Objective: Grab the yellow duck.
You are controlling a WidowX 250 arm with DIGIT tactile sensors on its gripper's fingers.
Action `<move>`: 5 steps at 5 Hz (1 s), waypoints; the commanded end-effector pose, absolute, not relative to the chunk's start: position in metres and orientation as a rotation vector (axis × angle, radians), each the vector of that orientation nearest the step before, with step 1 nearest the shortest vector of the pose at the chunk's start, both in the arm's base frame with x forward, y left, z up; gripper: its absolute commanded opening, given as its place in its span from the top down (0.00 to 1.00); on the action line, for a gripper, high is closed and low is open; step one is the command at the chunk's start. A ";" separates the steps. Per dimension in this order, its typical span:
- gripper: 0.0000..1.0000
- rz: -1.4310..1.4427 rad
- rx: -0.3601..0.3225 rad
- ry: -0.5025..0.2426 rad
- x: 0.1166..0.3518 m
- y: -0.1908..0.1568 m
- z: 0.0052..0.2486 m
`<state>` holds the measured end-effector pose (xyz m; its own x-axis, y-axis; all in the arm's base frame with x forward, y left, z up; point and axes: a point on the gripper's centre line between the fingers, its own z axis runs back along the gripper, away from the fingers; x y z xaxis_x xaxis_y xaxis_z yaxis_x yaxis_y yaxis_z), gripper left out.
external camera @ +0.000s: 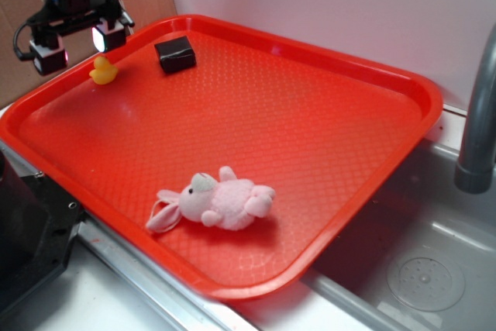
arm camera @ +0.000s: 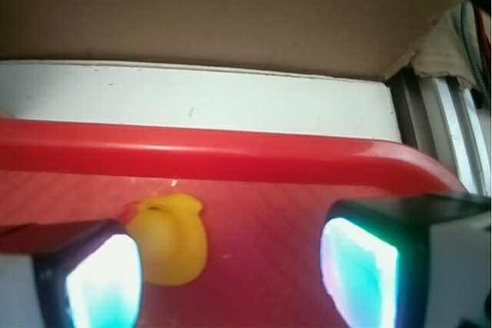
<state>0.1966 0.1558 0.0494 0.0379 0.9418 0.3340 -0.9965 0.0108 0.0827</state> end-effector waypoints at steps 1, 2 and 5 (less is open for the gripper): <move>0.00 1.569 0.268 -0.246 0.189 0.172 0.043; 0.00 1.572 0.262 -0.253 0.192 0.175 0.039; 1.00 1.592 0.281 -0.271 0.189 0.178 0.031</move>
<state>0.2027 0.1728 0.0212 -0.0165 0.9432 0.3318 -0.9995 -0.0247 0.0203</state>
